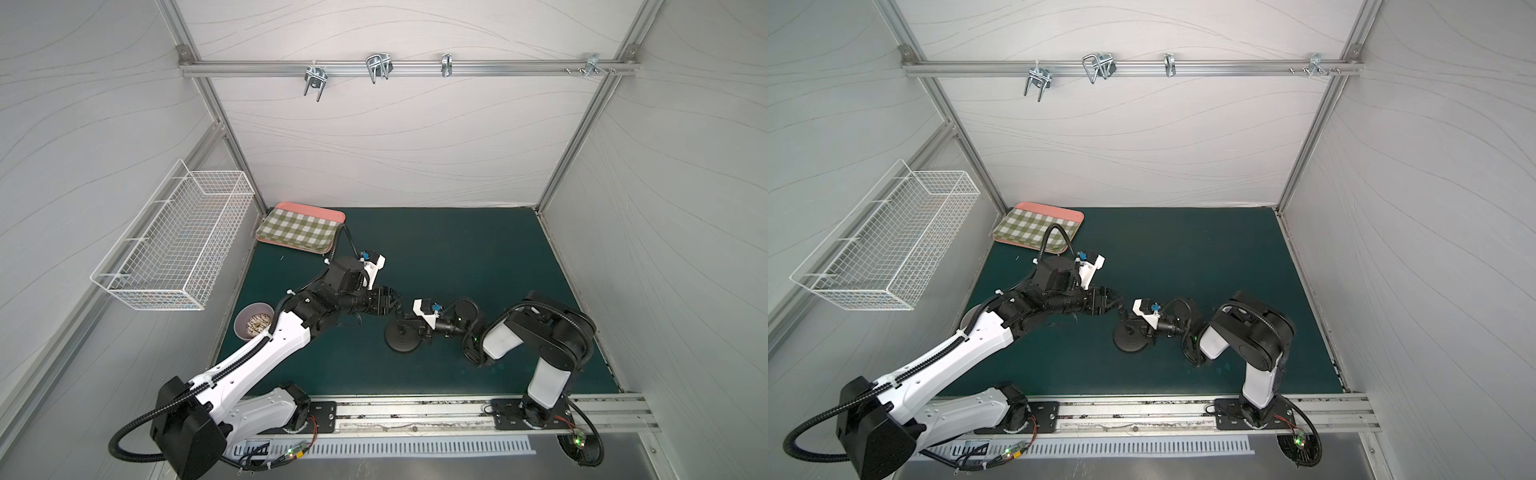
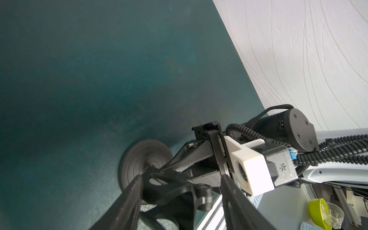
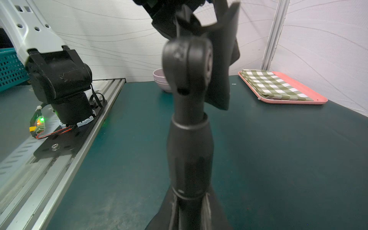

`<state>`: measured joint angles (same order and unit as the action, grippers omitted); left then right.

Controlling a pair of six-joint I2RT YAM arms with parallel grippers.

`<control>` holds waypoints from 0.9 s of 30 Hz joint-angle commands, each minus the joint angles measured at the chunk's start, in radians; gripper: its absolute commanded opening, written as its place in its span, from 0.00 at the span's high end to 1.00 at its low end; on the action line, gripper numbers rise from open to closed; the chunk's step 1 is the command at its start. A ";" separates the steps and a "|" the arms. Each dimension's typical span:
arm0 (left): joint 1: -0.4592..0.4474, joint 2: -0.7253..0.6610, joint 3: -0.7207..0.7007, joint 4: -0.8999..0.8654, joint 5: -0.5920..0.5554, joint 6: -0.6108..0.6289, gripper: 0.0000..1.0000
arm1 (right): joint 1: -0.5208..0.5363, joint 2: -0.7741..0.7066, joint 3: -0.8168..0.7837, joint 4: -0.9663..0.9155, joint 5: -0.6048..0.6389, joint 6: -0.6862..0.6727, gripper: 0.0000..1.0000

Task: Assemble a microphone stand
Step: Hold the microphone stand pole at the microphone stand base.

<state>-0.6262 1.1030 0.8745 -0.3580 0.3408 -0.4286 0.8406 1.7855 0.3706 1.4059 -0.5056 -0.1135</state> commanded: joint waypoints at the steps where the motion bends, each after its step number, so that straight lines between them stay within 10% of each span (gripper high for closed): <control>1: -0.026 0.008 0.043 0.016 0.045 -0.014 0.37 | 0.006 -0.013 -0.021 -0.021 0.024 -0.025 0.86; 27: -0.057 0.058 0.074 0.038 0.059 -0.009 0.36 | -0.012 -0.027 -0.036 -0.022 0.033 -0.020 0.85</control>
<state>-0.6563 1.1477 0.9031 -0.3359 0.3363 -0.4301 0.8364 1.7672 0.3462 1.4082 -0.5022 -0.1234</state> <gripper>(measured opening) 0.642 0.183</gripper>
